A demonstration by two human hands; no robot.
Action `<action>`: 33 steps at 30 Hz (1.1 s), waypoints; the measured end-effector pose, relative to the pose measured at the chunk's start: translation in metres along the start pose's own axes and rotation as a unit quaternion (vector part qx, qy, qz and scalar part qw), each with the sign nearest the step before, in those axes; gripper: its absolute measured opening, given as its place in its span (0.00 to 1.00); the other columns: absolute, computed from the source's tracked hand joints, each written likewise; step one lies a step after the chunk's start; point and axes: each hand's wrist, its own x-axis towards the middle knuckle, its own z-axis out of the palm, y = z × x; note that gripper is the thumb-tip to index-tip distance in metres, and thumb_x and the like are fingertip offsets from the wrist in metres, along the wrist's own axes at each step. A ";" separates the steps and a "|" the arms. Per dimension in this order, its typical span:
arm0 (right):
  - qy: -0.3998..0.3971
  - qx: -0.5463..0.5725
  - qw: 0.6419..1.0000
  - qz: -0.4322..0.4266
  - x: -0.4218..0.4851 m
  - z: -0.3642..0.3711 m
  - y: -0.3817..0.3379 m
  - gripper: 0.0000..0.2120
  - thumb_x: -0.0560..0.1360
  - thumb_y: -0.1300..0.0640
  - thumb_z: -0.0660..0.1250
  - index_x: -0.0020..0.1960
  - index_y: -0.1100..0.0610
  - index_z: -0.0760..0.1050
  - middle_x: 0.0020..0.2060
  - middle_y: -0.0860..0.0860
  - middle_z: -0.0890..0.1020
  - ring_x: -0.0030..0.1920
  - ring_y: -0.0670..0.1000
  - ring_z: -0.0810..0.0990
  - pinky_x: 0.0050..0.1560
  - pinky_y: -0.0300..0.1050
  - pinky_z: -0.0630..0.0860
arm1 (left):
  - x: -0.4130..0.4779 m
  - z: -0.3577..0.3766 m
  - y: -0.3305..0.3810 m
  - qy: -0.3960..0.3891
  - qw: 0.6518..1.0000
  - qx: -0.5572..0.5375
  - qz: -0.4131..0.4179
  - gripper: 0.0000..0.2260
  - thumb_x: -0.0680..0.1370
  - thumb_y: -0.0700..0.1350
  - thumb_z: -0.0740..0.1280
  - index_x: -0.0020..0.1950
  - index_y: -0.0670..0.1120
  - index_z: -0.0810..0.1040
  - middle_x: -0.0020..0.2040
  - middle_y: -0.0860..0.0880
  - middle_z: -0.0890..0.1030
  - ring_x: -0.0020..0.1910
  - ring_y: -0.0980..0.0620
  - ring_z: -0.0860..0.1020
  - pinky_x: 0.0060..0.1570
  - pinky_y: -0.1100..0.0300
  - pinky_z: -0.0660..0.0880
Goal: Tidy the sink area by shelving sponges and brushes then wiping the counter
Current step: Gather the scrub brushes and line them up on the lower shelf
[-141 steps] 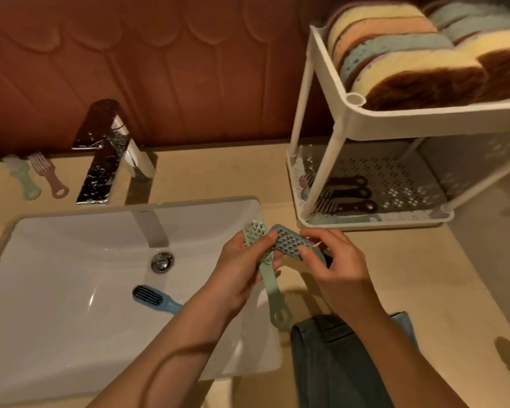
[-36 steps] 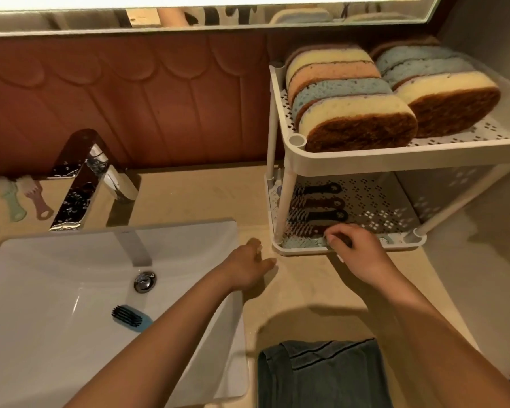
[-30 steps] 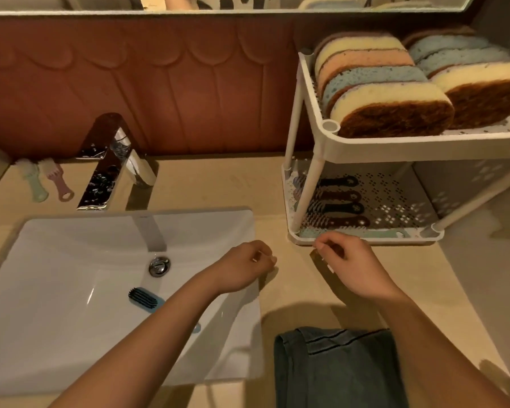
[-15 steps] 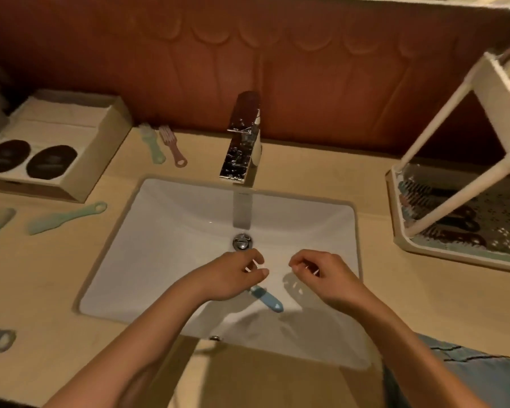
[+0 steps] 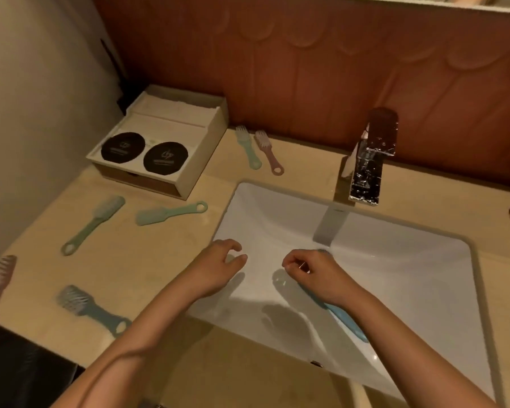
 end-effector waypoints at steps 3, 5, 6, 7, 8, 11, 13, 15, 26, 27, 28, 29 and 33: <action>-0.016 -0.015 1.000 0.005 0.019 0.006 -0.012 0.08 0.77 0.57 0.61 0.48 0.54 0.79 0.43 0.48 0.82 0.43 0.49 0.79 0.46 0.41 0.71 | 0.011 -0.020 -0.024 0.065 0.998 0.008 -0.017 0.17 0.78 0.48 0.62 0.66 0.45 0.72 0.67 0.44 0.71 0.65 0.45 0.69 0.64 0.57 0.65; -0.019 -0.016 1.000 0.006 0.035 0.009 -0.019 0.08 0.77 0.57 0.60 0.48 0.54 0.78 0.44 0.49 0.82 0.44 0.50 0.79 0.45 0.41 0.70 | 0.018 -0.035 -0.039 0.114 0.993 0.020 -0.038 0.18 0.78 0.48 0.63 0.66 0.45 0.71 0.67 0.44 0.70 0.66 0.44 0.68 0.66 0.53 0.65; -0.019 -0.013 1.000 0.006 0.042 0.010 -0.022 0.08 0.77 0.58 0.60 0.48 0.55 0.78 0.43 0.49 0.82 0.44 0.50 0.79 0.45 0.41 0.70 | 0.021 -0.042 -0.045 0.137 0.989 0.031 -0.051 0.19 0.77 0.48 0.63 0.67 0.45 0.70 0.68 0.45 0.69 0.67 0.44 0.67 0.66 0.51 0.65; -0.017 -0.011 1.000 0.007 0.052 0.011 -0.024 0.08 0.77 0.58 0.60 0.50 0.55 0.78 0.42 0.49 0.81 0.43 0.50 0.79 0.44 0.41 0.70 | 0.025 -0.049 -0.051 0.158 0.984 0.044 -0.063 0.20 0.77 0.49 0.63 0.68 0.46 0.69 0.69 0.45 0.68 0.68 0.43 0.65 0.66 0.51 0.64; -0.015 -0.009 1.000 0.011 0.061 0.011 -0.026 0.09 0.77 0.57 0.60 0.53 0.55 0.77 0.41 0.48 0.80 0.42 0.49 0.78 0.43 0.41 0.70 | 0.029 -0.055 -0.057 0.177 0.980 0.061 -0.073 0.21 0.77 0.50 0.63 0.69 0.47 0.67 0.70 0.45 0.66 0.69 0.43 0.63 0.66 0.50 0.63; -0.006 -0.005 1.000 0.027 0.084 0.008 -0.028 0.15 0.78 0.54 0.61 0.64 0.53 0.70 0.40 0.48 0.78 0.43 0.50 0.78 0.45 0.43 0.71 | 0.039 -0.069 -0.071 0.204 0.968 0.103 -0.101 0.25 0.77 0.52 0.63 0.72 0.47 0.62 0.74 0.45 0.60 0.72 0.43 0.57 0.68 0.48 0.58; 0.004 0.002 0.999 0.040 0.102 0.006 -0.029 0.21 0.78 0.54 0.60 0.70 0.52 0.63 0.44 0.52 0.80 0.47 0.53 0.79 0.48 0.45 0.72 | 0.047 -0.076 -0.081 0.211 0.964 0.111 -0.118 0.27 0.76 0.53 0.64 0.72 0.48 0.61 0.75 0.45 0.58 0.73 0.43 0.55 0.69 0.47 0.55; 0.015 0.008 0.998 0.054 0.115 0.002 -0.028 0.26 0.78 0.55 0.60 0.74 0.51 0.56 0.48 0.57 0.81 0.48 0.57 0.80 0.50 0.48 0.74 | 0.052 -0.078 -0.088 0.212 0.960 0.130 -0.127 0.28 0.76 0.53 0.64 0.73 0.48 0.60 0.75 0.44 0.57 0.74 0.43 0.54 0.70 0.47 0.54; 0.070 -0.011 0.989 0.129 0.173 -0.008 -0.027 0.38 0.77 0.58 0.60 0.76 0.48 0.37 0.54 0.63 0.78 0.49 0.64 0.79 0.52 0.54 0.76 | 0.063 -0.085 -0.117 0.239 0.945 0.185 -0.129 0.24 0.76 0.54 0.65 0.69 0.47 0.66 0.71 0.44 0.64 0.70 0.43 0.60 0.67 0.49 0.59; 0.073 -0.014 0.988 0.136 0.175 -0.008 -0.026 0.38 0.76 0.57 0.60 0.76 0.48 0.37 0.54 0.63 0.78 0.49 0.64 0.79 0.51 0.54 0.76 | 0.063 -0.086 -0.119 0.241 0.944 0.185 -0.126 0.24 0.75 0.54 0.65 0.68 0.47 0.67 0.70 0.44 0.65 0.69 0.43 0.61 0.66 0.49 0.59; 0.076 -0.014 0.987 0.143 0.177 -0.008 -0.025 0.38 0.76 0.58 0.60 0.76 0.48 0.38 0.53 0.64 0.79 0.49 0.64 0.79 0.50 0.54 0.76 | 0.063 -0.086 -0.121 0.244 0.944 0.184 -0.122 0.23 0.75 0.54 0.66 0.67 0.47 0.69 0.69 0.44 0.67 0.68 0.43 0.62 0.65 0.50 0.60; 0.079 -0.015 0.986 0.146 0.178 -0.008 -0.024 0.38 0.76 0.58 0.60 0.76 0.48 0.39 0.52 0.64 0.79 0.49 0.64 0.79 0.49 0.53 0.76 | 0.063 -0.086 -0.121 0.248 0.944 0.182 -0.117 0.22 0.74 0.54 0.67 0.66 0.47 0.70 0.67 0.44 0.68 0.66 0.43 0.63 0.64 0.50 0.61; 0.115 -0.025 0.984 0.131 0.179 -0.006 -0.020 0.28 0.76 0.60 0.60 0.72 0.55 0.52 0.45 0.62 0.78 0.41 0.61 0.76 0.39 0.47 0.70 | 0.062 -0.087 -0.122 0.252 0.947 0.168 -0.105 0.18 0.73 0.54 0.68 0.59 0.48 0.72 0.61 0.46 0.69 0.62 0.46 0.65 0.61 0.52 0.63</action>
